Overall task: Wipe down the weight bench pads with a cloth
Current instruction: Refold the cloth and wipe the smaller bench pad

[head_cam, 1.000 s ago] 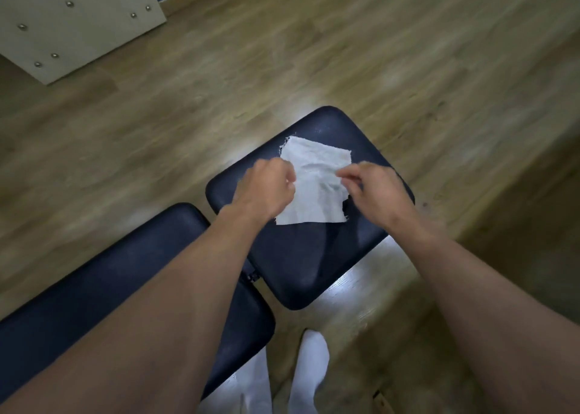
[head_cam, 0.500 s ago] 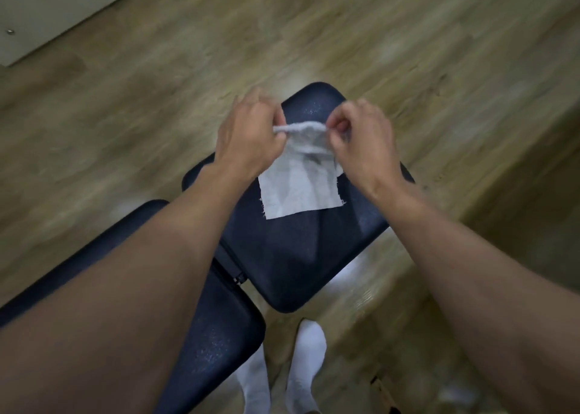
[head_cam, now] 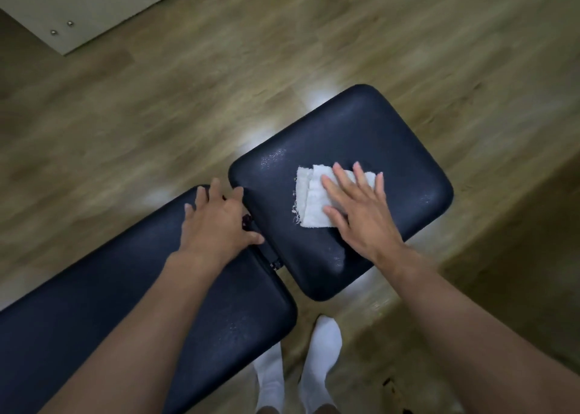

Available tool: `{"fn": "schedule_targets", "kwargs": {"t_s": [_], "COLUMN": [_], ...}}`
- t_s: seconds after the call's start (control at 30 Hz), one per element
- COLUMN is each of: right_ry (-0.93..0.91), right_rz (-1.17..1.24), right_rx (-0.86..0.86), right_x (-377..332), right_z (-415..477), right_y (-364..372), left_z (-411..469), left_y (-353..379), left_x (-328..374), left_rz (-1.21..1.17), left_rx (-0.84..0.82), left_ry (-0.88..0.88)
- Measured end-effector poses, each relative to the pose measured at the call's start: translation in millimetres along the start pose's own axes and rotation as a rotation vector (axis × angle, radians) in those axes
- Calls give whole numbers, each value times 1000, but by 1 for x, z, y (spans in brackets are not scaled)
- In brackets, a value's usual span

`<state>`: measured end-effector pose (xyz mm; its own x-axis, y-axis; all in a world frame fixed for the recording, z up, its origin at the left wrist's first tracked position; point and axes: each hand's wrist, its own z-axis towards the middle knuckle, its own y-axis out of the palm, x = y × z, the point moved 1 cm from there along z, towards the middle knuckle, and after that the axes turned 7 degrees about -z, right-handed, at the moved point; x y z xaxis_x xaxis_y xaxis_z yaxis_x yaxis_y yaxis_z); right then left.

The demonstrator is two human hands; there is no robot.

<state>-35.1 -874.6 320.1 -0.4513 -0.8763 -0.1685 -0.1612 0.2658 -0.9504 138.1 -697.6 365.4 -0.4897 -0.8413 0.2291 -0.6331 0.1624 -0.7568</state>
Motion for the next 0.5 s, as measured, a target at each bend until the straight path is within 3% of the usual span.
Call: {"fn": "schedule_targets", "kwargs": {"t_s": [0.1,0.2,0.37,0.5], "right_ry": [84,140,-93,-91], "right_rz": [-19,38,-39,-93], "right_rx": [109,138,53,57], "right_x": [-21,-37,-82,-104], "right_z": [-6,-3,68,98], "right_y": [12,18,11,11], "left_z": [1,-1,4,4], "left_y": [9,19,25,26], "left_x": [-18,-27,-32,-35], "left_rz": [19,57,-4,-42], "left_rx": [-145,-128,-48,-36], "left_ry": [-64,3,33,2]}}
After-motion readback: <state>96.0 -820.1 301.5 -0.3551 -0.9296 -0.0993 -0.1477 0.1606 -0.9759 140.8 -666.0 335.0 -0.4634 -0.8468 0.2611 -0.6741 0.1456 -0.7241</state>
